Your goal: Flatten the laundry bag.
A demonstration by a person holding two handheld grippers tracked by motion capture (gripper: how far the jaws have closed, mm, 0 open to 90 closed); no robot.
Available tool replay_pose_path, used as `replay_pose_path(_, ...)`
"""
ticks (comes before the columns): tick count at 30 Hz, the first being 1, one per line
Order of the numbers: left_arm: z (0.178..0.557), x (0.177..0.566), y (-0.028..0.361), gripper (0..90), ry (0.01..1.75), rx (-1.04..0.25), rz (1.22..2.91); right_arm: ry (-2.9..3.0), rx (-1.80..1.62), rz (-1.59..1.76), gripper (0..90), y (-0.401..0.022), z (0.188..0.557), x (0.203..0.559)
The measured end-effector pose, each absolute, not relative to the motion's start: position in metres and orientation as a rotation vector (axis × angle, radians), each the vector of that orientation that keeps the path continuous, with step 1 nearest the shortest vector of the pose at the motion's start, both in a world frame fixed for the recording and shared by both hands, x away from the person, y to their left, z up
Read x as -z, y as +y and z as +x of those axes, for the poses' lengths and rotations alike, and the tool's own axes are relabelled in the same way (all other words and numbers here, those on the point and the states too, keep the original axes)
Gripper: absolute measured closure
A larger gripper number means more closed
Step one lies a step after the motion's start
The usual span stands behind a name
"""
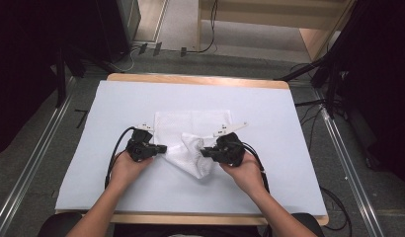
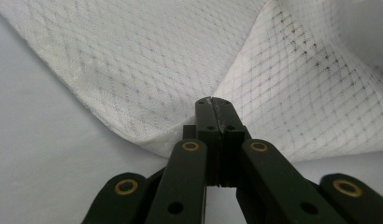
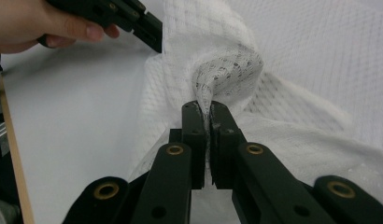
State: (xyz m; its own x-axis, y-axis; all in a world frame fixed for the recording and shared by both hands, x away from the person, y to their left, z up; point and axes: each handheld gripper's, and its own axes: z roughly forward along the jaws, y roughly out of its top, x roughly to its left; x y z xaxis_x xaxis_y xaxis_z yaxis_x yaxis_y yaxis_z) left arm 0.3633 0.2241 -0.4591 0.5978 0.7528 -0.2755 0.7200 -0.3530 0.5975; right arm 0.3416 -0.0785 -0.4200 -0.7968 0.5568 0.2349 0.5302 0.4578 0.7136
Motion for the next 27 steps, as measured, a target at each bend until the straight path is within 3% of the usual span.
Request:
replay_pose_path(15, 0.37, 0.457, 0.226, 90.0, 1.168, -0.008, 2.148, 2.625, -1.268, 1.114, 89.4, -0.126, 0.314, 0.427)
replay_pose_path(27, 0.377, 0.443, 0.222, 88.5, 1.155, -0.041, 2.137, 2.559, -1.302, 1.115, 82.6, -0.149, 0.3, 0.417)
